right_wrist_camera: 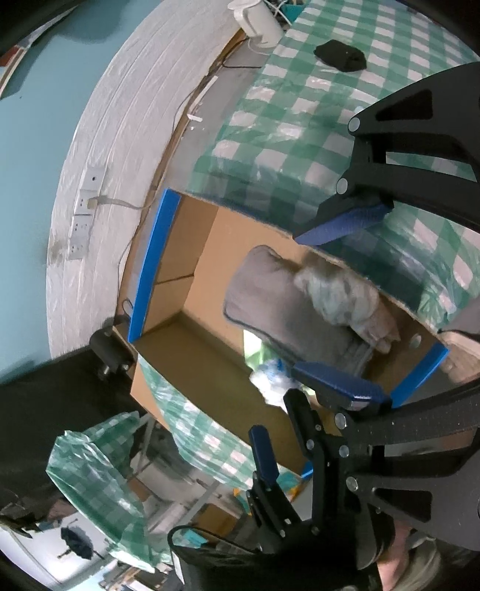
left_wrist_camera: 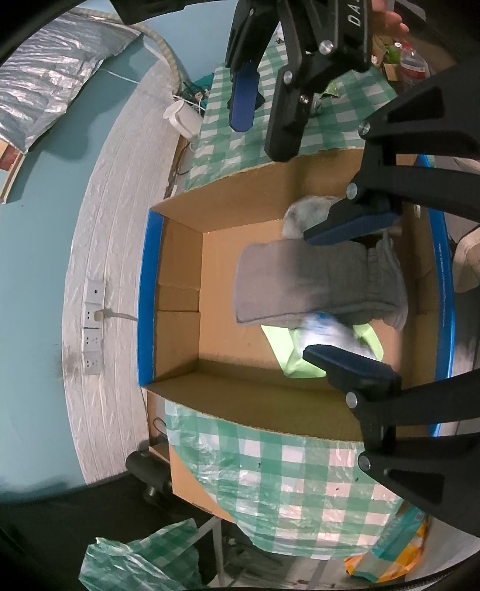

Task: Organize soft objects
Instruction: 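Lower both items into the box beside the towel and open both grippers, then move both tools back over the table toward the green scrubber and grey sock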

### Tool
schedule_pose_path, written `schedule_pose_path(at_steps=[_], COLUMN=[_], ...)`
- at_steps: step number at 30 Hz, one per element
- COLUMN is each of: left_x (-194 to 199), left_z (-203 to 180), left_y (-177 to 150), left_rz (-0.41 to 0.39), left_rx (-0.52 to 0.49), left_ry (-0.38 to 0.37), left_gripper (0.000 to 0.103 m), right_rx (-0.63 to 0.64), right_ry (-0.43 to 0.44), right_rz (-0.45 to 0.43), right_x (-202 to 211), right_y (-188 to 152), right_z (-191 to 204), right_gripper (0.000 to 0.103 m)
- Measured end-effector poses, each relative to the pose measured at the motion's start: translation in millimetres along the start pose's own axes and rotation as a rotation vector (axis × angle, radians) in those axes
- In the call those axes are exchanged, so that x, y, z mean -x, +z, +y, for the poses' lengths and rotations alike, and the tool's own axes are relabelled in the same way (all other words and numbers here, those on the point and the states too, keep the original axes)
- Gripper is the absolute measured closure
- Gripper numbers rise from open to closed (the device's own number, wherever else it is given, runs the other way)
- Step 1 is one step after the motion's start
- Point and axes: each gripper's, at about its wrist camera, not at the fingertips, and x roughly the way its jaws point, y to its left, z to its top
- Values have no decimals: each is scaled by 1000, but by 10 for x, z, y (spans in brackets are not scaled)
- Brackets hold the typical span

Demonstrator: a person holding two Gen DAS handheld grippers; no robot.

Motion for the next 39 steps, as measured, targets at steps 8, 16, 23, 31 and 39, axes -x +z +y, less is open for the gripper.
schedule_pose_path(at_steps=[8,16,23,31,39], left_x=[-15,33,4,-34,-93], left_z=[-110,-305,-480,-693,-915], left_y=[4,15,18,37,41], left_rz=[9,1,9,21,38], left_rx=[-19,-53,-85,-115,-146], left_ry=[-16,-34,-42,-60,-69], left_gripper=[46,46,46,46,46], right_rx=[-29,-61,-76,-109,-160], right_ry=[-13,-20,-23,-40,-62], right_rz=[-1,-9,-20,-34,-43], right_x=[80,191,292,422,555], right_y=[-125,-240,-316,-418,-555], right_z=[-185,-377,-480,-692,-980], right_gripper=[33,33,32,32,32])
